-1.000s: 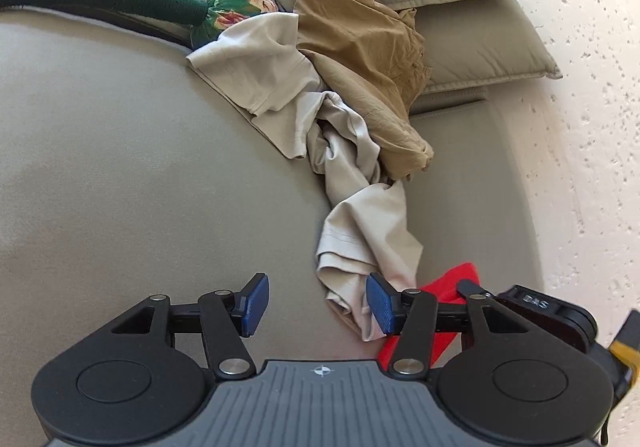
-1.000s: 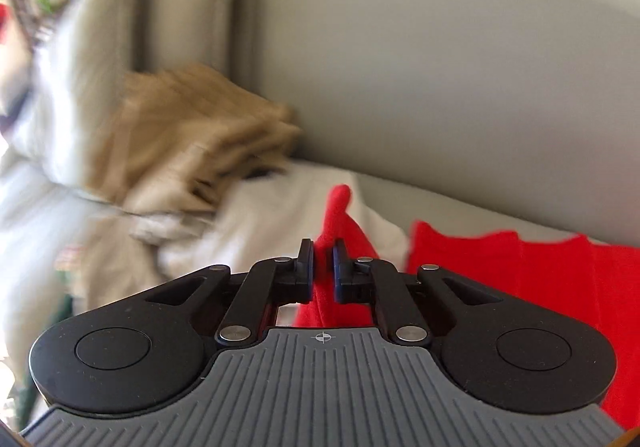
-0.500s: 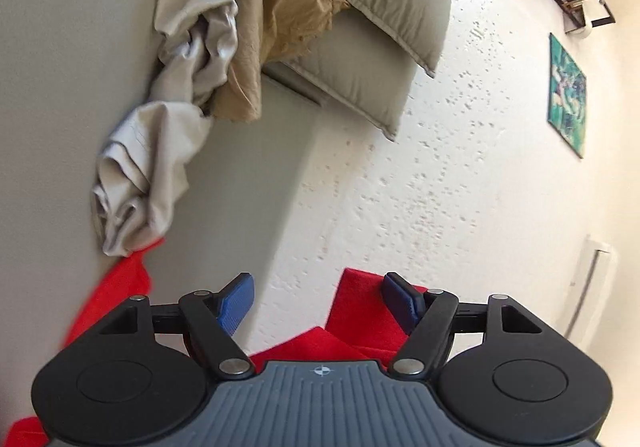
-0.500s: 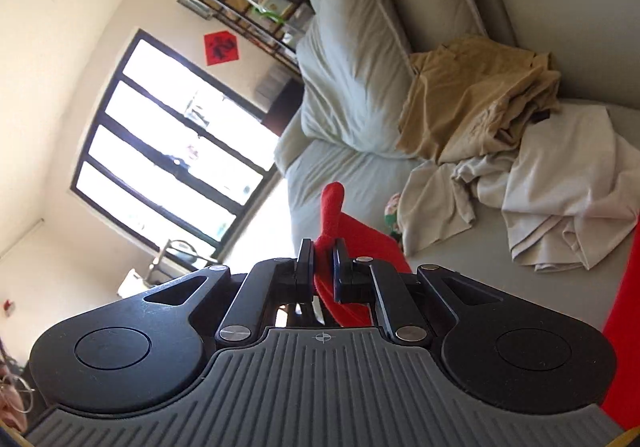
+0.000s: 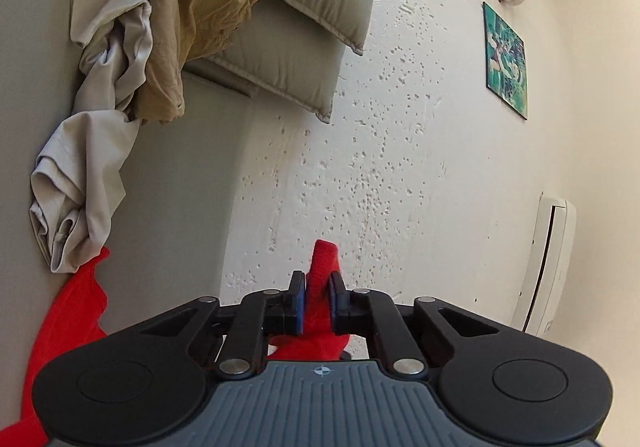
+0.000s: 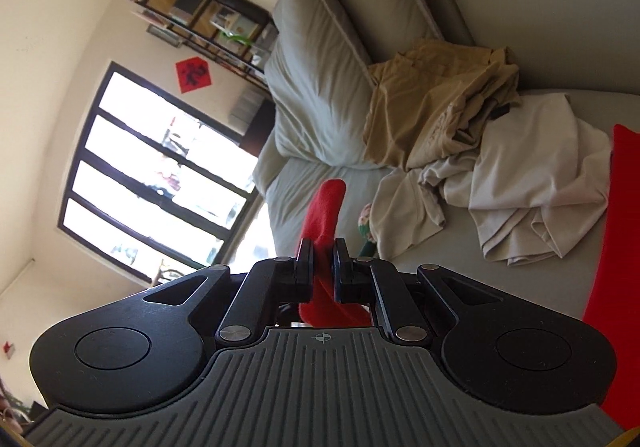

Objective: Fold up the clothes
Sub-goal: 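Lift the red shirt with both grippers toward the beige clothes pile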

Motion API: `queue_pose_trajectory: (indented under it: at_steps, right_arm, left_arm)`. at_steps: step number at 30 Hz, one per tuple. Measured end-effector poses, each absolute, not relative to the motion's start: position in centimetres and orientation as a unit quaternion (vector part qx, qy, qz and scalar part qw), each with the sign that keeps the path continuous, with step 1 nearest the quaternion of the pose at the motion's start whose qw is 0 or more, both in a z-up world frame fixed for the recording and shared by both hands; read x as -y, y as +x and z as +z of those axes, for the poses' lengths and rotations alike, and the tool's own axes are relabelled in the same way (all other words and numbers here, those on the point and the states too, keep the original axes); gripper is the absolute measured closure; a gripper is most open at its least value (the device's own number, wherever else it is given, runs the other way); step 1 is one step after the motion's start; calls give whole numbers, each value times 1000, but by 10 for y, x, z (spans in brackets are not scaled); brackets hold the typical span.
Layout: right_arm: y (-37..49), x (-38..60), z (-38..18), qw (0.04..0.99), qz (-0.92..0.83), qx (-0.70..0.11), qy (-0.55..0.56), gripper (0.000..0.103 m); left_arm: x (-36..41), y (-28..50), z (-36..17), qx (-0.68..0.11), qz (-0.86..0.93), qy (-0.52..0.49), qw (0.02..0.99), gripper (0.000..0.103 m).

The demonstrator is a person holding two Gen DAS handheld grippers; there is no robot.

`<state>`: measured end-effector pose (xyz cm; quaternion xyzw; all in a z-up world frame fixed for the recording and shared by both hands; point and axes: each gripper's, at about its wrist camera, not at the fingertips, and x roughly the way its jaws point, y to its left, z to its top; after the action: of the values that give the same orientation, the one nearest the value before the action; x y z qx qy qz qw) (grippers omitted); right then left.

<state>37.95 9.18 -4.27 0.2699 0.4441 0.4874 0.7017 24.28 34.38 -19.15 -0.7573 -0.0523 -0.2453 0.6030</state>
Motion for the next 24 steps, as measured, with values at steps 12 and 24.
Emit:
queue_pose_trajectory:
  at_steps: [12, 24]
  right_arm:
    - [331, -49, 8, 865, 299, -377, 144, 52]
    - [282, 47, 111, 933, 221, -235, 160, 42]
  left_arm:
    - [-368, 211, -100, -27, -84, -568, 818, 103]
    - [-469, 215, 1, -97, 6, -300, 949, 103]
